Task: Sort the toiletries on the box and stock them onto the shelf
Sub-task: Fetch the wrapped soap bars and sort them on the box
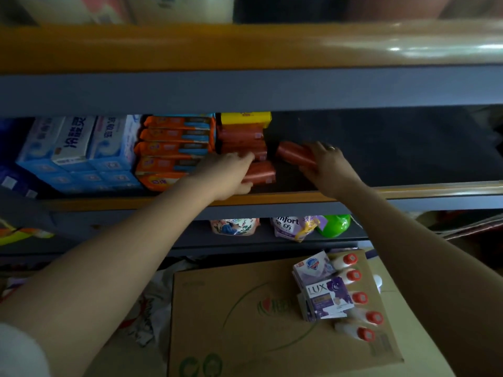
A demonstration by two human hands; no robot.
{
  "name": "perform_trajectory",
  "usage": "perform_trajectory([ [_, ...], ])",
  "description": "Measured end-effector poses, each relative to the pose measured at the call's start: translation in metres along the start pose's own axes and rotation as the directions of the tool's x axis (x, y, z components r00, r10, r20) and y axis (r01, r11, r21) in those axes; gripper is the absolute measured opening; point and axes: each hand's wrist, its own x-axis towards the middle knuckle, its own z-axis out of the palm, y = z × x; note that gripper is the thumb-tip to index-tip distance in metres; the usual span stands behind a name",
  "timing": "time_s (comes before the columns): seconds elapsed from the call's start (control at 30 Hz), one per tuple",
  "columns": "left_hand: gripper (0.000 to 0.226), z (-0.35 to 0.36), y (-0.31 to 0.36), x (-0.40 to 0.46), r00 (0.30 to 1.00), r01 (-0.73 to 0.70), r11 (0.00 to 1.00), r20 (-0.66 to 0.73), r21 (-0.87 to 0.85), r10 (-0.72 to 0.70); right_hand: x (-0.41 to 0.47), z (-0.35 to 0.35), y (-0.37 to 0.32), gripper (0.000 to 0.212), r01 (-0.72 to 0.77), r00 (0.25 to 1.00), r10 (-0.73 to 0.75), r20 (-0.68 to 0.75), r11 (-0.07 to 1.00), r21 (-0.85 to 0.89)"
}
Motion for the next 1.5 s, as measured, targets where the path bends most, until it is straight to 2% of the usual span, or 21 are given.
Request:
perform_trajectory([
  [0.13,0.047,-0.008,0.015,-0.018,0.963,-0.001,0.968,-0.261,-0.249,-0.066,-0.031,-0.009,-0.001,0.052,0.057,0.967,-0.026,-0.254,0.992,0.112],
  [0.2,0.047,-0.009,0.025,-0.036,0.944,-0.040,0.839,-0.296,-0.542,-0.146,-0.055,-0.014,-0.004,0.053,0.074,0.947,0.004,-0.323,0.970,0.230],
  [0.23,0.047,-0.008,0.031,-0.046,0.952,-0.072,0.689,-0.256,-0.721,-0.169,-0.069,-0.015,-0.006,0.054,0.076,0.947,0.037,-0.318,0.939,0.336],
  [0.27,0.045,-0.005,0.037,-0.055,0.969,-0.099,0.480,-0.195,-0.872,-0.154,-0.082,-0.015,-0.009,0.054,0.083,0.954,0.060,-0.293,0.888,0.453],
  [0.3,0.041,0.003,0.043,-0.064,0.984,-0.101,0.250,-0.133,-0.963,-0.115,-0.094,-0.013,-0.011,0.053,0.088,0.964,0.071,-0.256,0.824,0.559],
  [0.33,0.040,0.014,0.048,-0.070,0.994,-0.071,0.063,-0.076,-0.995,-0.076,-0.104,-0.010,-0.013,0.051,0.089,0.975,0.068,-0.213,0.755,0.649],
  [0.37,0.042,0.027,0.051,-0.075,0.999,-0.033,-0.051,-0.031,-0.998,-0.035,-0.114,-0.005,-0.015,0.049,0.081,0.984,0.060,-0.167,0.688,0.722],
  [0.4,0.045,0.039,0.055,-0.081,1.000,-0.002,-0.094,-0.002,-0.996,0.005,-0.123,0.000,-0.016,0.049,0.061,0.991,0.052,-0.123,0.642,0.764],
  [0.57,0.044,0.080,0.076,-0.106,0.995,0.081,-0.134,0.073,-0.988,0.061,-0.156,0.026,-0.007,0.036,-0.061,0.995,0.097,0.001,0.618,0.784],
  [0.7,0.051,0.100,0.082,-0.115,0.986,0.154,-0.193,0.137,-0.969,0.099,-0.173,0.043,0.001,0.039,0.047,0.998,0.003,-0.069,0.700,0.713],
  [0.77,0.059,0.106,0.085,-0.116,0.972,0.234,-0.345,0.209,-0.909,0.108,-0.178,0.049,0.000,0.034,0.089,0.994,-0.014,-0.111,0.704,0.705],
  [0.87,0.081,0.113,0.088,-0.117,0.960,0.279,-0.589,0.239,-0.759,0.148,-0.184,0.051,0.000,0.032,0.069,0.993,0.029,-0.112,0.629,0.774],
  [0.97,0.089,0.117,0.091,-0.117,0.951,0.281,-0.739,0.279,-0.612,0.132,-0.190,0.051,-0.002,0.045,-0.150,0.983,0.161,0.084,0.463,0.874],
  [1.03,0.086,0.117,0.095,-0.116,0.932,0.284,-0.782,0.352,-0.554,0.089,-0.194,0.053,-0.004,0.042,-0.322,0.941,0.202,0.272,0.284,0.903],
  [1.13,0.054,0.120,0.101,-0.114,0.880,0.293,-0.823,0.474,-0.487,0.032,-0.200,0.058,-0.010,0.034,-0.519,0.838,0.136,0.529,-0.106,0.848],
  [1.23,0.038,0.124,0.104,-0.118,0.875,0.319,-0.887,0.463,-0.333,0.141,-0.206,0.066,-0.019,0.031,-0.591,0.753,0.048,0.657,-0.391,0.706],
  [1.33,0.035,0.135,0.102,-0.122,0.837,0.357,-0.891,0.519,-0.280,0.173,-0.208,0.084,-0.019,0.033,-0.597,0.677,0.007,0.736,-0.580,0.554],
  [1.37,0.034,0.140,0.101,-0.124,0.811,0.375,-0.874,0.566,-0.308,0.148,-0.208,0.093,-0.018,0.031,-0.602,0.661,0.016,0.750,-0.586,0.543],
  [1.43,0.024,0.157,0.099,-0.127,0.748,0.410,-0.788,0.664,-0.460,0.002,-0.209,0.113,-0.016,0.023,-0.630,0.655,0.105,0.749,-0.470,0.617],
  [1.47,0.019,0.167,0.097,-0.128,0.719,0.456,-0.677,0.688,-0.577,-0.102,-0.209,0.125,-0.014,0.022,-0.655,0.664,0.173,0.727,-0.335,0.677],
  [1.5,0.018,0.179,0.094,-0.130,0.703,0.517,-0.518,0.683,-0.682,-0.199,-0.210,0.138,-0.012,0.026,-0.694,0.677,0.244,0.695,-0.102,0.712],
])
